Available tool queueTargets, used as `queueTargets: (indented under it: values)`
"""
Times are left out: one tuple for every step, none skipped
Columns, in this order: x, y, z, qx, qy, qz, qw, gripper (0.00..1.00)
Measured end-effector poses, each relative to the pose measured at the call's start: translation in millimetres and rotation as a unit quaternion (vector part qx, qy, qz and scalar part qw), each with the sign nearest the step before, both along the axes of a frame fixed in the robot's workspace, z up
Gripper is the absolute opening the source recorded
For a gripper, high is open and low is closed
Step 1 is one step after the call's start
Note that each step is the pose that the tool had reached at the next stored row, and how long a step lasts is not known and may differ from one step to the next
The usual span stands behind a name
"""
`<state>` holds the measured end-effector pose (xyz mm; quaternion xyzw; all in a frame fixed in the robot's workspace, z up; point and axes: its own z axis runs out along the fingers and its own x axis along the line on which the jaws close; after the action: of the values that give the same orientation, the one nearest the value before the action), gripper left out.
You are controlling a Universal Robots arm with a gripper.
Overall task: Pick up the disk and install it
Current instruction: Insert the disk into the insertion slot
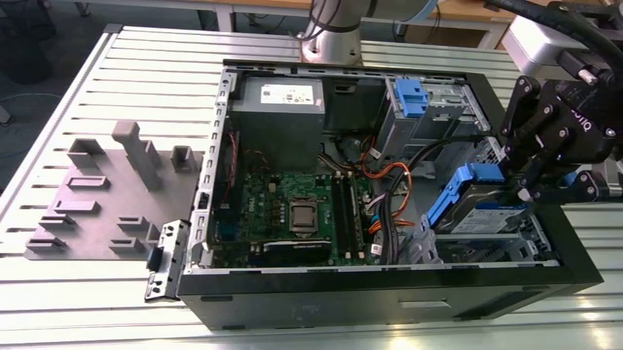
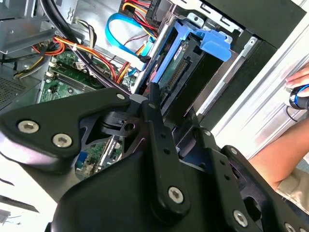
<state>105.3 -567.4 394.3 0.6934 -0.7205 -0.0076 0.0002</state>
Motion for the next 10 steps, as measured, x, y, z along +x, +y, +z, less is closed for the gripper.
queueTargets:
  values:
    - [0.0,0.0,0.0,0.0,0.0,0.0,1.0,0.35]
    - [0.0,0.0,-0.1,0.0,0.0,0.0,1.0,0.35]
    - [0.0,0.0,-0.1,0.0,0.0,0.0,1.0,0.35]
    - [0.0,0.0,-0.2,0.0001,0.0,0.0,1.0,0.35]
    - [0.0,0.0,-0.2,0.0001,0.0,0.0,1.0,0.35]
    - [0.0,0.0,-0.2,0.0001,0.0,0.0,1.0,0.35]
    - [0.0,0.0,-0.2,0.0,0.0,0.0,1.0,0.36]
    - [0.0,0.0,-0.2,0.0,0.0,0.0,1.0,0.36]
    - [0.0,0.0,-0.2,0.0,0.0,0.0,1.0,0.42]
    - [0.0,0.0,-0.3,0.0001,0.0,0.0,1.0,0.42]
